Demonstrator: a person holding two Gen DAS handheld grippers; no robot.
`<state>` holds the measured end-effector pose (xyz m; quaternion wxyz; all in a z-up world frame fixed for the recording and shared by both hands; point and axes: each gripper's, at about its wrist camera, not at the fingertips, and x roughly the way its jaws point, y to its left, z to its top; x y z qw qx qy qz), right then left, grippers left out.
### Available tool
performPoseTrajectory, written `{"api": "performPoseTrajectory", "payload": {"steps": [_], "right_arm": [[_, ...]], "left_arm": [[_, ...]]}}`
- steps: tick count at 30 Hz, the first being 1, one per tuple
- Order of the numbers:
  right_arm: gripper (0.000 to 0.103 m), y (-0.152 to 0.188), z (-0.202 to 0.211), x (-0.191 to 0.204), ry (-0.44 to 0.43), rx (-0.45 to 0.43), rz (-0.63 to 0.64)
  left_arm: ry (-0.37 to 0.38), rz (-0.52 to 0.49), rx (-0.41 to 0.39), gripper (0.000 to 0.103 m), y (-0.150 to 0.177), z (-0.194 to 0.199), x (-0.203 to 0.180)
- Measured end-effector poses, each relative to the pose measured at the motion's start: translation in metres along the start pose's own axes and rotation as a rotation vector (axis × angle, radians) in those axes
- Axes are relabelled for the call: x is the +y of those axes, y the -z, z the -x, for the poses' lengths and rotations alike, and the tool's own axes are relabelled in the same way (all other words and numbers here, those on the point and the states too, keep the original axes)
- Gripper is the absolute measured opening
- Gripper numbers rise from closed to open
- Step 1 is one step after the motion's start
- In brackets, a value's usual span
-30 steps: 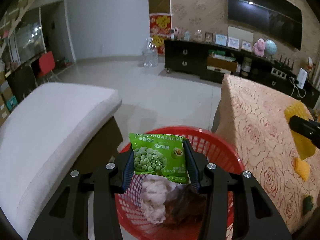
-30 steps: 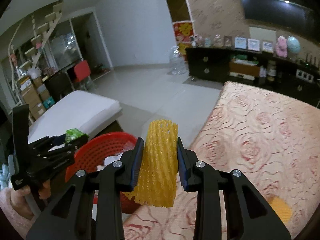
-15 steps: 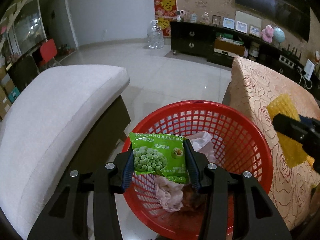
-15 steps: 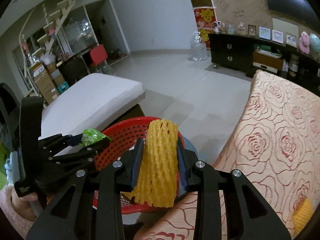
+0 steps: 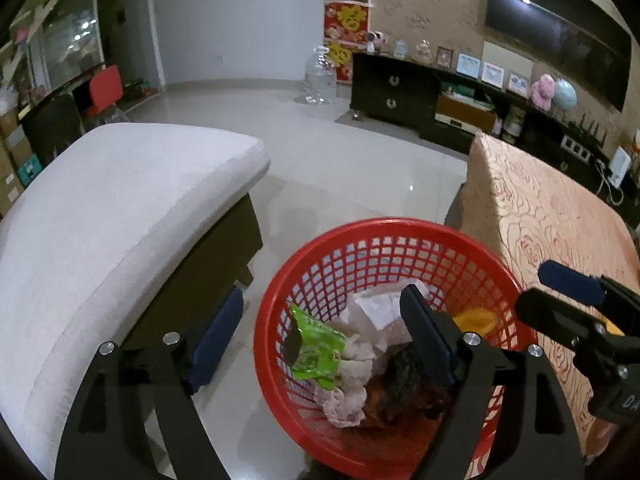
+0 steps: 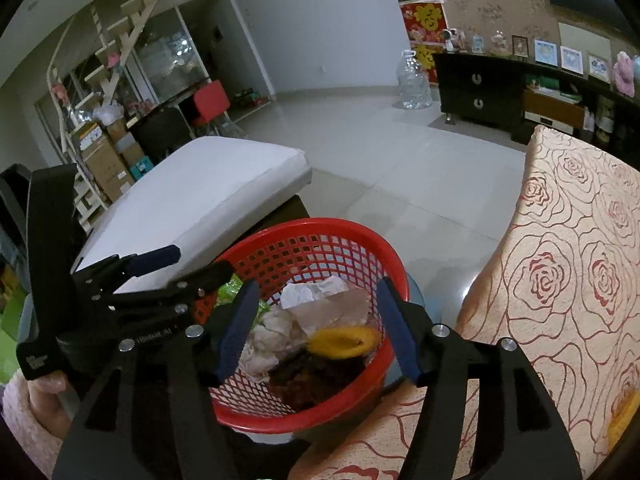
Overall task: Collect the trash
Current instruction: 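Move both tools back over the sponge and remaining foam net on the table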
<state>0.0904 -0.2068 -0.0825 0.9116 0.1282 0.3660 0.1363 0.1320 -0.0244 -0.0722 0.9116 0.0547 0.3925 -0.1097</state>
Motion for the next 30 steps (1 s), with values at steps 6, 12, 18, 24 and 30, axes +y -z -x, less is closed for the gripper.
{"api": "performPoseTrajectory", "payload": {"steps": [6,12,18,24,30], "right_arm": [[0.062,0.001,0.006,-0.001,0.023,-0.013,0.005],[0.068,0.001,0.017,-0.008,0.07,-0.039,0.017],[0.071,0.002,0.038,-0.017,0.135,-0.086,0.023],[0.073,0.006,0.062,-0.034,0.202,-0.127,0.011],[0.076,0.018,0.094,-0.058,0.287,-0.166,-0.02]], "left_arm": [[-0.02,0.024,-0.063,0.082,-0.004,0.011,0.004],[0.002,0.04,-0.111,0.083,-0.007,0.021,0.001],[0.022,0.017,-0.159,0.083,-0.008,0.031,-0.013],[0.047,-0.028,-0.2,0.083,-0.006,0.039,-0.031],[0.075,-0.071,-0.213,0.083,-0.004,0.042,-0.053]]}}
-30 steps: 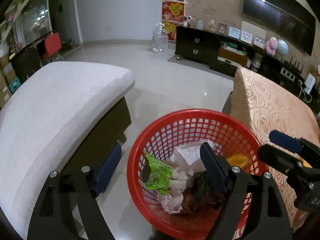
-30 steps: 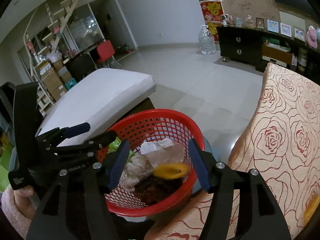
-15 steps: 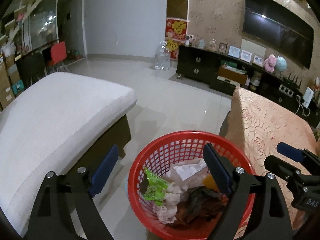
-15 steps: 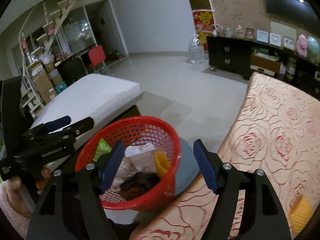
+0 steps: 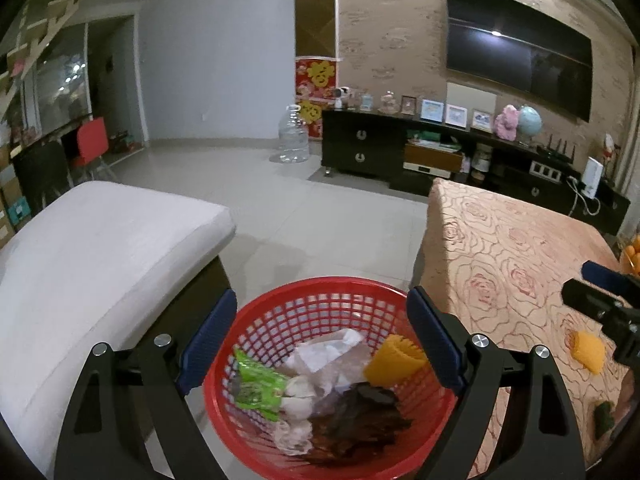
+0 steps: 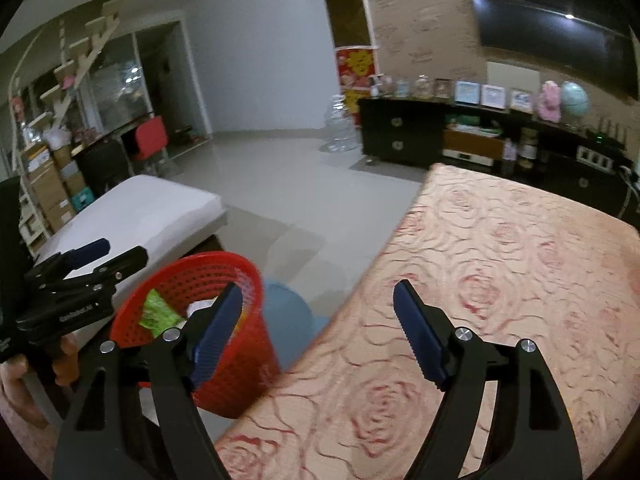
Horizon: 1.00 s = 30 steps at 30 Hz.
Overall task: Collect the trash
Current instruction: 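Move both tools back over the sponge and remaining foam net on the table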
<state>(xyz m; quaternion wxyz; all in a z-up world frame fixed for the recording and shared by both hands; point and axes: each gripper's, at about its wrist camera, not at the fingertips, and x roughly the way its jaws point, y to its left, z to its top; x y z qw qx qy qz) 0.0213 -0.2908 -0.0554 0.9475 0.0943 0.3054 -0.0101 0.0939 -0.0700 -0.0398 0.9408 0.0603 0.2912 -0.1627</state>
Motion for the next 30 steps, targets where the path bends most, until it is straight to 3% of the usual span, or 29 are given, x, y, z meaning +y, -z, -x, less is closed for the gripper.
{"api": "performPoseTrajectory", "payload": {"steps": [9,17,30], "right_arm": [[0.076,0.013,0.042,-0.046,0.135,-0.041,-0.026],[0.081,0.039,0.087,-0.094,0.235,-0.076,-0.134],[0.081,0.082,0.127,-0.151,0.447,-0.054,-0.228]], "left_arm": [[0.052,-0.04,-0.01,0.083,0.002,0.002,-0.031],[0.098,-0.102,-0.016,0.083,0.005,0.005,-0.067],[0.146,-0.199,-0.007,0.083,0.017,0.005,-0.116]]}}
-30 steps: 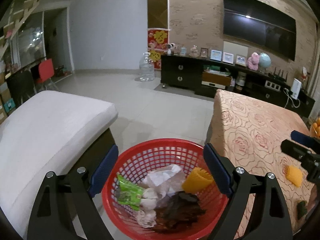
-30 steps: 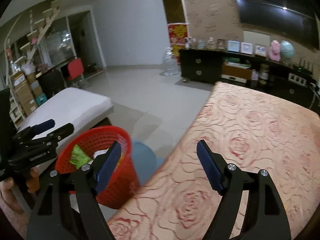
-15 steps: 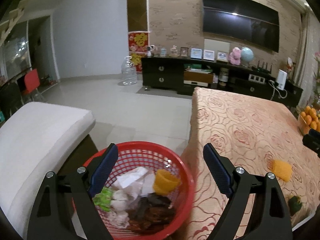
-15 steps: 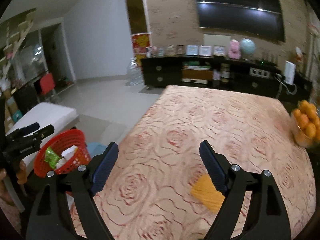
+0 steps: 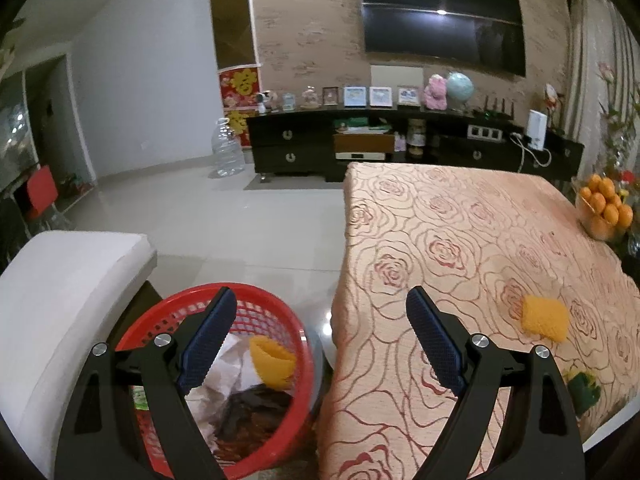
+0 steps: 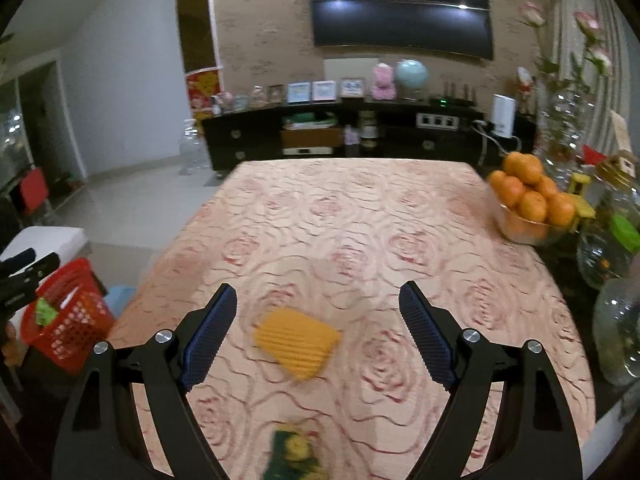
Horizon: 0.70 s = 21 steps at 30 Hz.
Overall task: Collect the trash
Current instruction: 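Move both tools back over the sponge and remaining foam net on the table, then grasp the green-and-yellow scrub sponge with the left tool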
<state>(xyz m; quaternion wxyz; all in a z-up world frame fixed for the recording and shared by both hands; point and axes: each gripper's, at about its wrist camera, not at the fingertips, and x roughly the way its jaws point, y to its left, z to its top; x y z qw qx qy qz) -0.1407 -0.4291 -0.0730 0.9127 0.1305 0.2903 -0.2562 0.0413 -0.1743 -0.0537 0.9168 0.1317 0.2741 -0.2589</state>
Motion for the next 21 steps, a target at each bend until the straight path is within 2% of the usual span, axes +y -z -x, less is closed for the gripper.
{"api": "performPoseTrajectory", "payload": {"steps": [10,16,21], "right_arm": [[0.081,0.009,-0.001,-0.032,0.038,0.025,-0.066],[0.081,0.007,0.002,-0.038,0.024,0.022,-0.089],[0.081,0.007,0.005,-0.044,0.015,0.018,-0.111]], "left_arm": [[0.07,-0.081,0.051,0.083,0.017,-0.012,-0.049],[0.157,-0.143,0.105,0.083,0.037,-0.016,-0.092],[0.28,-0.189,0.168,0.083,0.052,-0.018,-0.136]]}}
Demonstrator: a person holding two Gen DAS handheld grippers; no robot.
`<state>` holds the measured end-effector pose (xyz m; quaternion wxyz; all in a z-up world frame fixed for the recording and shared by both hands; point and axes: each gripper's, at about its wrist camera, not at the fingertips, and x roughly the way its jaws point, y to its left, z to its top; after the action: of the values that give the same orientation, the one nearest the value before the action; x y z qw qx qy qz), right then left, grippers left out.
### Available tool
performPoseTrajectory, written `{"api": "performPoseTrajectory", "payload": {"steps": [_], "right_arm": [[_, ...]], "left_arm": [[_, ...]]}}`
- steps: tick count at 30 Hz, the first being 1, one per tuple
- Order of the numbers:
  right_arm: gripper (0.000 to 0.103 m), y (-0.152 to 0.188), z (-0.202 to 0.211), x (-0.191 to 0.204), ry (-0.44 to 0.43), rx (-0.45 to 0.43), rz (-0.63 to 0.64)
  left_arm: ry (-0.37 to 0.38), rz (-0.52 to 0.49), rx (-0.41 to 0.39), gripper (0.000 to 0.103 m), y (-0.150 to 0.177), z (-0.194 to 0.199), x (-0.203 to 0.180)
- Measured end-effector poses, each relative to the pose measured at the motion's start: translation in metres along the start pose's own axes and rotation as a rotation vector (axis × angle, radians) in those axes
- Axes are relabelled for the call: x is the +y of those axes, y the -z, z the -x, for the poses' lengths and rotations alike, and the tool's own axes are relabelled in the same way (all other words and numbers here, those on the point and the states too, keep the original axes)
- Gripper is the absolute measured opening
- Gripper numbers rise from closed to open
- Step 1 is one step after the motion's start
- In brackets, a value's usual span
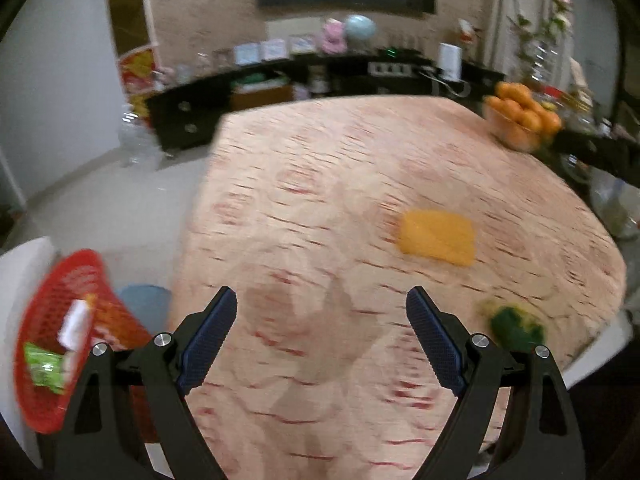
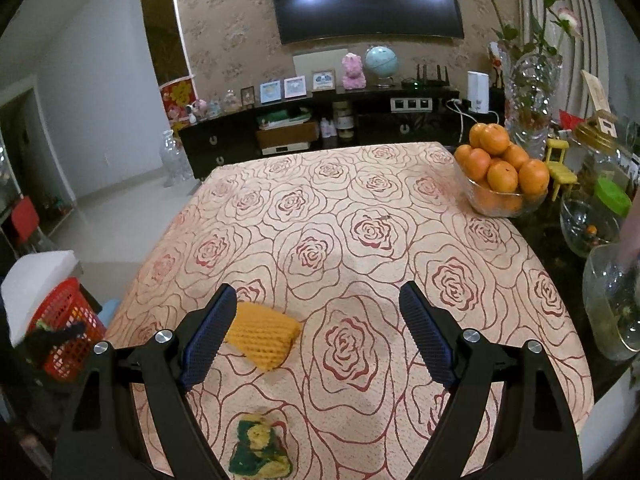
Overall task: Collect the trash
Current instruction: 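Grasp the green-and-yellow scrub sponge with the left tool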
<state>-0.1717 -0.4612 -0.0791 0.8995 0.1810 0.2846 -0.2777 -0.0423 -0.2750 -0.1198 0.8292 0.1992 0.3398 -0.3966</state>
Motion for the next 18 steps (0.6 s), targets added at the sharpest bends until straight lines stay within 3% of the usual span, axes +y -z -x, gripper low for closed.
{"api": "performPoseTrajectory", "payload": {"steps": [9,15,16,18], "right_arm": [[0.081,0.0,0.009,-0.026,0.017,-0.013,-0.074],[0.081,0.003,0.009,-0.033,0.014,-0.003,-0.091],[0.081,0.004,0.009,-0.033,0.013,-0.001,-0.09],[0.081,0.004,0.008,-0.033,0.01,0.003,-0.087]], "left_arm": [[0.248,-0.059,0.099,0.083,0.005,-0.02,-0.078],[0.277,-0.119,0.132,0.083,0.016,-0.035,-0.116],[0.276,-0.125,0.133,0.08,0.018,-0.037,-0.119],[0.277,-0.14,0.146,0.064,0.021,-0.043,-0.122]]}}
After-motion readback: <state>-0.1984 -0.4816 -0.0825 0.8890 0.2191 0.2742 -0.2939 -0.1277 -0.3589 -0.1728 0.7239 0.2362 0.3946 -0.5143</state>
